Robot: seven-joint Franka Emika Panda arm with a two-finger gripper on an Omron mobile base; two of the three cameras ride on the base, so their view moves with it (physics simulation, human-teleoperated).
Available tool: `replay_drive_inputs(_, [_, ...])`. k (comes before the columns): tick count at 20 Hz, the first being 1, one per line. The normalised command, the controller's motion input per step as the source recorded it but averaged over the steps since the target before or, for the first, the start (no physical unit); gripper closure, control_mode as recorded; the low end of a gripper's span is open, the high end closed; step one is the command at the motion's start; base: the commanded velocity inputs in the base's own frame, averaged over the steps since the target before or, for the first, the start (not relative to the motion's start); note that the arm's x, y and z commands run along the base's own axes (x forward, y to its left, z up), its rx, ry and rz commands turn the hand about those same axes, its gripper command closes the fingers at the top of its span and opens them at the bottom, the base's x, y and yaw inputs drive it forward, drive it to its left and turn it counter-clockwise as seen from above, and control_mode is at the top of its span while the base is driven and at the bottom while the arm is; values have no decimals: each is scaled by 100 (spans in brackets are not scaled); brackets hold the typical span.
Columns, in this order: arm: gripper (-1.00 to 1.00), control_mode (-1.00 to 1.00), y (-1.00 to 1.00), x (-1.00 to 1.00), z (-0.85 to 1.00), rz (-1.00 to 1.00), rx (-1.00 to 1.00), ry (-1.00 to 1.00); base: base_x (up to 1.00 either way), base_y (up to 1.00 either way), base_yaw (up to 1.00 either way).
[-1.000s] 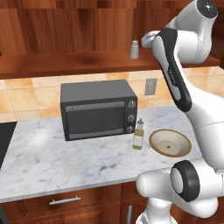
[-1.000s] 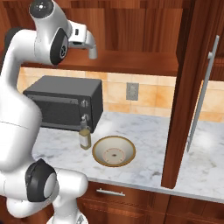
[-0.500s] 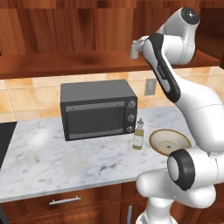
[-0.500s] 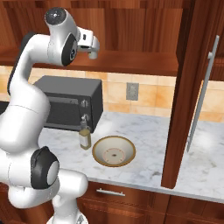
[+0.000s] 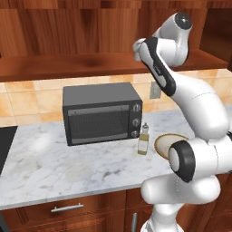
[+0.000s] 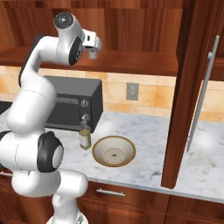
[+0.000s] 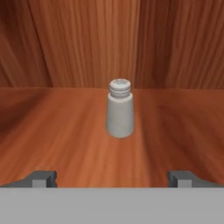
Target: Retrieve the bottle and the shaker from the cabinet and place them next to the mixing bowl on the counter. Then add garlic from the fridge to the mixing bowl.
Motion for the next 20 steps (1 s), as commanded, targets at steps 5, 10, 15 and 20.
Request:
replay_drive_inputs(5, [-100,-100,2,55,0,3,0,0,0,0,0])
replay_drive_inputs(10, [-100,-100,0,48,0,3,0,0,0,0,0])
replay_drive_inputs(15, [-100,-100,0,45,0,2,0,0,0,0,0])
replay_drive_inputs(20, [-100,-100,0,34,0,1,0,0,0,0,0])
